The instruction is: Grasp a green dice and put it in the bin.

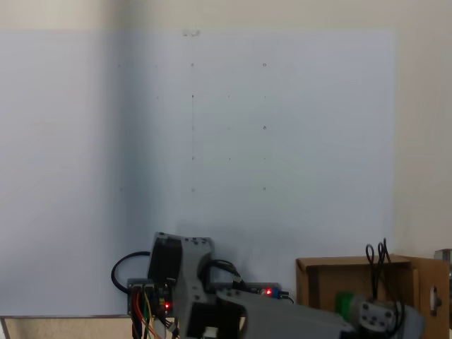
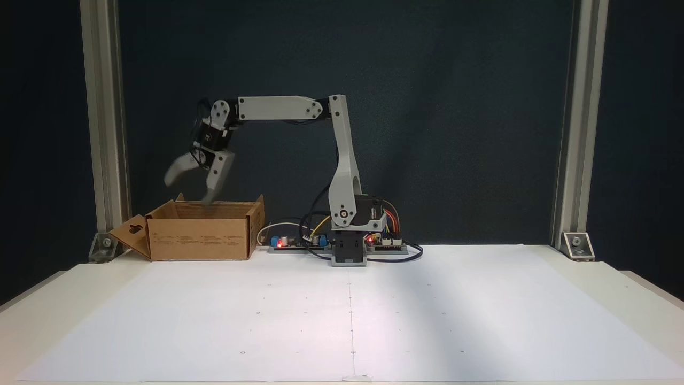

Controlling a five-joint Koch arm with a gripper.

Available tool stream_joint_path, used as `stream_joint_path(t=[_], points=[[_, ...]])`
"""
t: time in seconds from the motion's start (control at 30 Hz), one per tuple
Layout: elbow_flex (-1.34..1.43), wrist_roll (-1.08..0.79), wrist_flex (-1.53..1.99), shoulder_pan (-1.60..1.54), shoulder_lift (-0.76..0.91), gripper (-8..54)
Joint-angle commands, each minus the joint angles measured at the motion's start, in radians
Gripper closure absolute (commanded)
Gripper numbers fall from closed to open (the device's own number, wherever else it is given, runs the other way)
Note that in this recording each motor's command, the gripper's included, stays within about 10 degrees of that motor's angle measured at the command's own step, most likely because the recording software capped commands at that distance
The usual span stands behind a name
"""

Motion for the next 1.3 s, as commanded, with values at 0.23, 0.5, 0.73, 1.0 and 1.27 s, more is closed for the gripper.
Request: stream_joint_path(t=[0.23, 0.5, 0.73, 1.0, 1.27], points=[[-0.043, 0.190, -0.061, -0.476, 0.302, 1.8], [-0.041, 0.198, -0.061, -1.002, 0.347, 1.8], [0.035, 0.198, -0.067, -1.358, 0.364, 1.4], [0.486, 0.186, -0.328, -1.585, 0.522, 1.6], [0.756, 0.186, -0.575, -1.680, 0.627, 1.8]])
